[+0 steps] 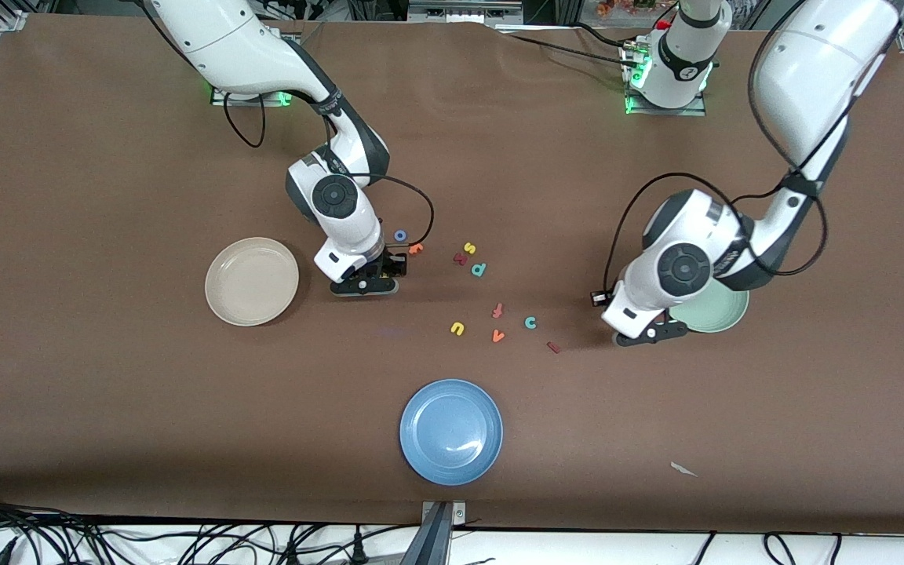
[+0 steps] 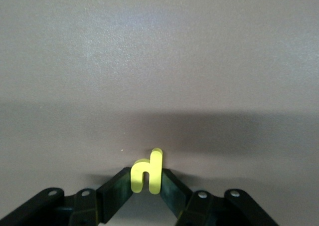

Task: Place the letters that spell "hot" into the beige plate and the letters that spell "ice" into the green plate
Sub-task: 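Put the yellow letter in the cream plate while the left gripper drops orange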

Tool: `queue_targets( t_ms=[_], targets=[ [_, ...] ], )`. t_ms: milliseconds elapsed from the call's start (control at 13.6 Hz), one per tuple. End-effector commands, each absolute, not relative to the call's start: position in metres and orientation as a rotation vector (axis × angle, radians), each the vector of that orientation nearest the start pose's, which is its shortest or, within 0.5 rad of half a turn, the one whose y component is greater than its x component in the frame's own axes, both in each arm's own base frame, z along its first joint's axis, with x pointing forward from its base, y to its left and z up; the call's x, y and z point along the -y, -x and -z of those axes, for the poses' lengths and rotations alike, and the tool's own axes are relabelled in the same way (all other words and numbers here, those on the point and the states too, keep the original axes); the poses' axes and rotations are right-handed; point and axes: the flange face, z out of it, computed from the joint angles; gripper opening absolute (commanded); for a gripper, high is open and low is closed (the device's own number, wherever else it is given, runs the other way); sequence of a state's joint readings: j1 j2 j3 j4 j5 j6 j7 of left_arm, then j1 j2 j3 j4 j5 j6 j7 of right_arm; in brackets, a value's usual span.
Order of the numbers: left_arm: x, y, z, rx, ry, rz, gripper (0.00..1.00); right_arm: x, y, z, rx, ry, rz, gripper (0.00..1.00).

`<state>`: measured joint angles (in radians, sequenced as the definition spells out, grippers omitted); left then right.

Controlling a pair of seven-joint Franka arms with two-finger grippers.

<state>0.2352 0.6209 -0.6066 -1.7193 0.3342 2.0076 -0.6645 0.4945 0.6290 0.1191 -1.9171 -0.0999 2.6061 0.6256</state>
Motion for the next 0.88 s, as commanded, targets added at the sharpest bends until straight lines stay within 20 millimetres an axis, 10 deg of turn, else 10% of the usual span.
queue_targets(
  t_ms=[0, 367, 735, 808],
  targets=[
    [0.128, -0.619, -0.286, 0.148, 3.076, -0.433, 0.00, -0.357, -0.505, -0.165, 0.082, 3.104, 0.064, 0.12],
    [0.031, -0.613, -0.265, -0.091, 3.092, -0.564, 0.00, -0.343, -0.510, -0.207, 0.149, 3.112, 0.093, 0.08],
    [0.014, -0.595, -0.217, -0.127, 3.079, -0.602, 0.02, -0.219, -0.537, -0.273, 0.419, 3.165, -0.010, 0.08],
    [0.016, -0.595, -0.215, -0.110, 3.084, -0.592, 0.22, -0.192, -0.539, -0.277, 0.474, 3.159, -0.020, 0.08]
  ],
)
